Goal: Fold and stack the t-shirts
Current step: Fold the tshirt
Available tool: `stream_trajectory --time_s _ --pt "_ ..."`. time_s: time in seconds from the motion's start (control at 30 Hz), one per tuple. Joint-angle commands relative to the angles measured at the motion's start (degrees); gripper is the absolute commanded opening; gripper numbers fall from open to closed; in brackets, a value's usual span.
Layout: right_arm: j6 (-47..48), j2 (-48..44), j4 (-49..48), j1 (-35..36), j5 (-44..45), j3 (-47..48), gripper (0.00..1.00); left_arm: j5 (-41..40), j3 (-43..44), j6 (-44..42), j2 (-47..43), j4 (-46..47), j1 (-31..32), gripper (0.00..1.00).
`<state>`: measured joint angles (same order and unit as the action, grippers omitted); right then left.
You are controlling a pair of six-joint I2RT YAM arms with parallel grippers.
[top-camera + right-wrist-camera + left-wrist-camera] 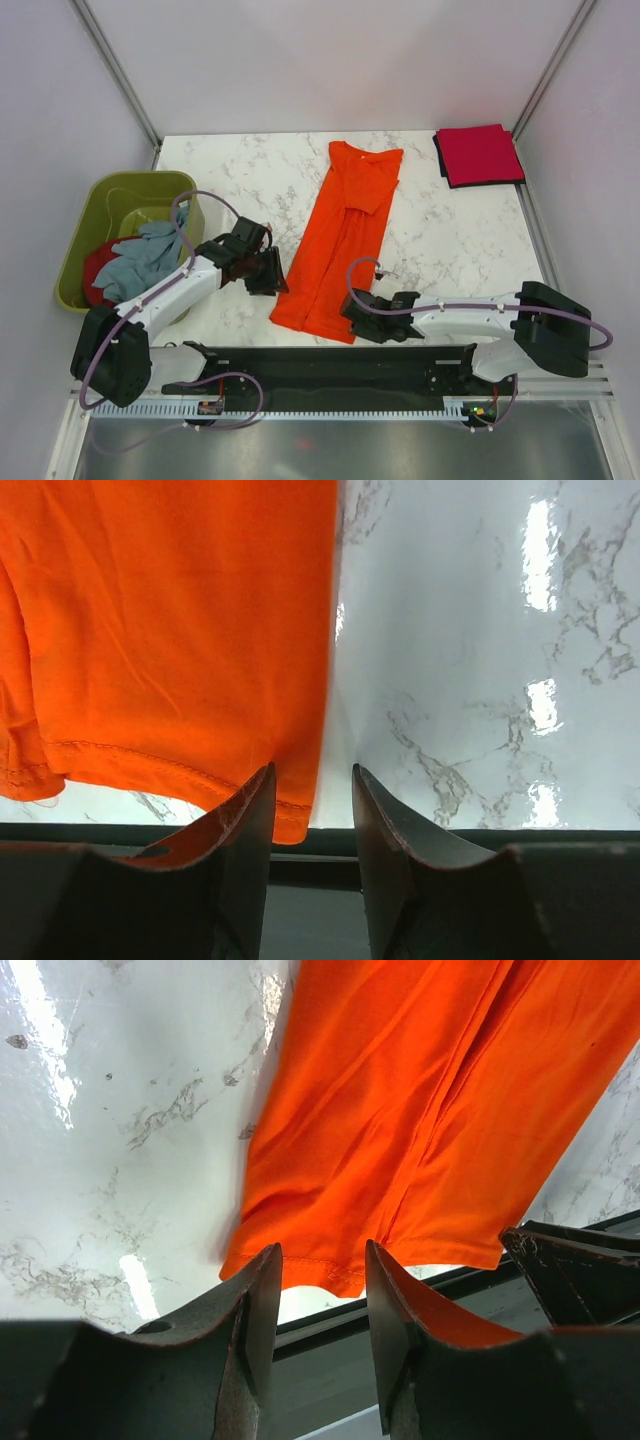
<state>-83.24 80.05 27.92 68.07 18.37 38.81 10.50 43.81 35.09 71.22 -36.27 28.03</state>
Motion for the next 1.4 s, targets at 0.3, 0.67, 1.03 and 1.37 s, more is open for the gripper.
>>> stream_trajectory --time_s 0.3,0.67,1.03,1.37 --pt "-2.1 -0.24 -0.68 2.24 0.7 -0.66 0.36 2.41 -1.01 -0.2 -1.78 2.7 -0.17 0.44" --pt "0.62 -6.56 2.57 1.19 4.04 -4.79 0.0 0.5 -2.85 4.45 -2.93 2.7 8.17 0.47" --pt "3.35 -15.71 9.34 0.57 4.31 -7.52 0.0 -4.43 -8.65 10.97 -2.93 3.75 15.47 0.49" --pt "-0.51 -10.9 -0.58 0.83 -2.29 -4.01 0.35 -6.46 -3.12 6.49 -0.29 0.77 11.7 0.49"
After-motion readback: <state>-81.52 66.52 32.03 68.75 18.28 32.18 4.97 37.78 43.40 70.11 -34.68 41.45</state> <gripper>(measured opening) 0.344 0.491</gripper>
